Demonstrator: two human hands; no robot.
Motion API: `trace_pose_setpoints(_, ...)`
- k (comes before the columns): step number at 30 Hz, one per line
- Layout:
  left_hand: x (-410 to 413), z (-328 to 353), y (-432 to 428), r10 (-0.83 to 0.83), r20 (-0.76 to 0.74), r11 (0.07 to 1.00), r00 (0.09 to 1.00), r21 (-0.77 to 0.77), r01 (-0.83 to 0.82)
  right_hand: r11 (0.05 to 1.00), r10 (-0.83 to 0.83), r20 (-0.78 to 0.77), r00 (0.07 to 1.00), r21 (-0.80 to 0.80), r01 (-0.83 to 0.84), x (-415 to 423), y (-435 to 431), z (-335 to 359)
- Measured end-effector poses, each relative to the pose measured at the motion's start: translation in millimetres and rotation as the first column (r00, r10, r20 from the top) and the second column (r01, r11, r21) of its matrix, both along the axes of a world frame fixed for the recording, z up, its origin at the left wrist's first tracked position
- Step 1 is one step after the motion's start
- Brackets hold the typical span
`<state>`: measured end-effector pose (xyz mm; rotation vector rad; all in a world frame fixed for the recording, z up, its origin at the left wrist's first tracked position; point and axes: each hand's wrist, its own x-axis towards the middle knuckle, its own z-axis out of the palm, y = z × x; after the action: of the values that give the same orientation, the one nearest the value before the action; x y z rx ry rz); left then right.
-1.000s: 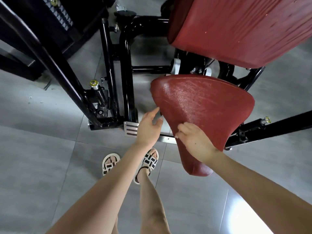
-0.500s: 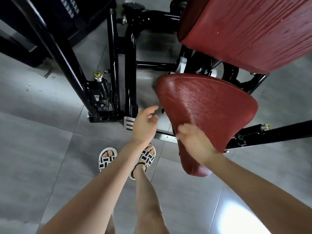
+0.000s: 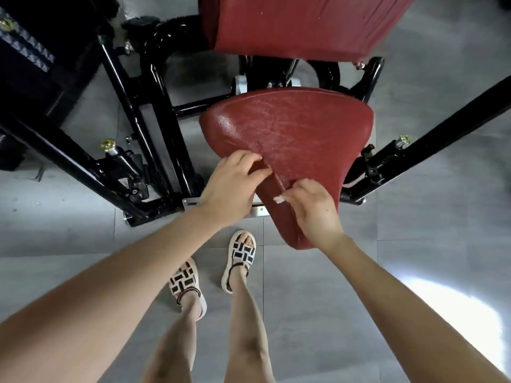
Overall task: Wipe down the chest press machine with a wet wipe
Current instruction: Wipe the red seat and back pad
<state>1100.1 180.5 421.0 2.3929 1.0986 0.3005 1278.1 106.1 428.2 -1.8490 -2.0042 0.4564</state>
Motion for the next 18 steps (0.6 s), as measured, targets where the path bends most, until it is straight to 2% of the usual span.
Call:
trace_pose_setpoints(3,9,8,4,-0.077,-0.022,0.997,0.997,0.018,0.078,0.935,-0.347,-0.094,0.933,0.043,0.352,-9,-54,-3)
trace_pose_setpoints(5,17,10,3,-0.136,-0.04,0.99,0.99,0.015,0.137,0.881,-0.462,-0.114,0.88,0.057,0.47,-17,-93,-6)
trace_pose_setpoints(7,27,11,3,-0.186,-0.071,0.983,0.98,-0.021,0.185,0.825,-0.553,-0.171,0.816,0.023,0.564,-14,-97,-9)
trace_pose_setpoints(8,33,12,3,-0.194,-0.092,0.981,0.977,-0.043,0.191,0.781,-0.608,-0.22,0.763,0.011,0.625,-10,-87,-9)
trace_pose_setpoints(10,46,14,2,-0.191,-0.142,0.981,0.971,-0.065,0.183,0.641,-0.732,-0.323,0.6,-0.028,0.767,-5,-68,-7)
trace_pose_setpoints(12,57,17,1,-0.187,-0.214,0.981,0.959,-0.084,0.173,0.512,-0.809,-0.364,0.462,-0.051,0.857,-16,-69,-8)
trace_pose_setpoints(13,61,19,0,-0.183,-0.249,0.982,0.951,-0.093,0.164,0.5,-0.814,-0.359,0.456,-0.037,0.865,-27,-78,-12)
trace_pose_setpoints(14,65,20,-1,-0.178,-0.287,0.983,0.941,-0.1,0.156,0.536,-0.798,-0.34,0.498,-0.022,0.844,-41,-89,-17)
trace_pose_setpoints(16,71,22,-4,-0.184,-0.358,0.982,0.916,-0.11,0.155,0.661,-0.717,-0.307,0.626,-0.012,0.751,-65,-109,-27)
trace_pose_setpoints(18,74,22,-8,-0.187,-0.388,0.982,0.902,-0.106,0.158,0.68,-0.691,-0.322,0.647,0.014,0.733,-66,-116,-34)
